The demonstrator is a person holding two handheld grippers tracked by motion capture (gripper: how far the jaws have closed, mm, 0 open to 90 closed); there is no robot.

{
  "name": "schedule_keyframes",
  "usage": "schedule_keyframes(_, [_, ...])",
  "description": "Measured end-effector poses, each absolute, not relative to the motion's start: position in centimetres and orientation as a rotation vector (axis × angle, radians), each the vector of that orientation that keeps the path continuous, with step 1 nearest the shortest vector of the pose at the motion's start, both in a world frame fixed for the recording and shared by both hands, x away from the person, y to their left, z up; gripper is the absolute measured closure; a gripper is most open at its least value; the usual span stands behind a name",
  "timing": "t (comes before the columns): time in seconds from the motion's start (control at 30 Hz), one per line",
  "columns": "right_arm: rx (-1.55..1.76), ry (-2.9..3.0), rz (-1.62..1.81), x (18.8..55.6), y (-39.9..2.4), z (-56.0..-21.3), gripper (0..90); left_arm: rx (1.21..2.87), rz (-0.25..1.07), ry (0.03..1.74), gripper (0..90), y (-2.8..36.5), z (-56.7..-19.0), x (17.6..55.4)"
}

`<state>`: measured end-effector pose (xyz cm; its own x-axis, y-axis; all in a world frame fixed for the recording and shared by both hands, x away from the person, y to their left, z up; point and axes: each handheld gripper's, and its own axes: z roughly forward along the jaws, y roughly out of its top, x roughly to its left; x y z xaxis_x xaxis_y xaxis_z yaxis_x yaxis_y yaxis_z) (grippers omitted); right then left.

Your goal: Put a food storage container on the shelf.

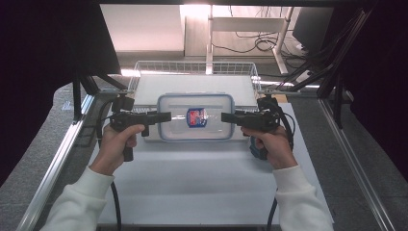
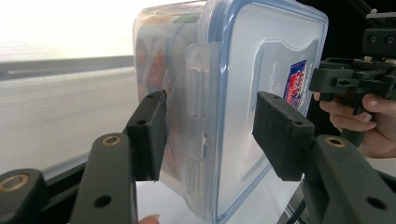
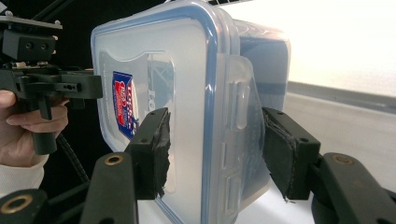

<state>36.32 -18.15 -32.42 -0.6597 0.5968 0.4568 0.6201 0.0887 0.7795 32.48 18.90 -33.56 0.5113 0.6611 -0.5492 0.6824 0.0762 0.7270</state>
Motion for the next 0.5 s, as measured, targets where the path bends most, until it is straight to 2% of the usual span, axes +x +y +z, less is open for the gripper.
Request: schedule_keyframes(0.5, [-1.282,-2.304,-1.693,38.4,-17.9,-30.3,44.0,1.626,0.011,1.157,45.5,19.0,-31.0,34.9])
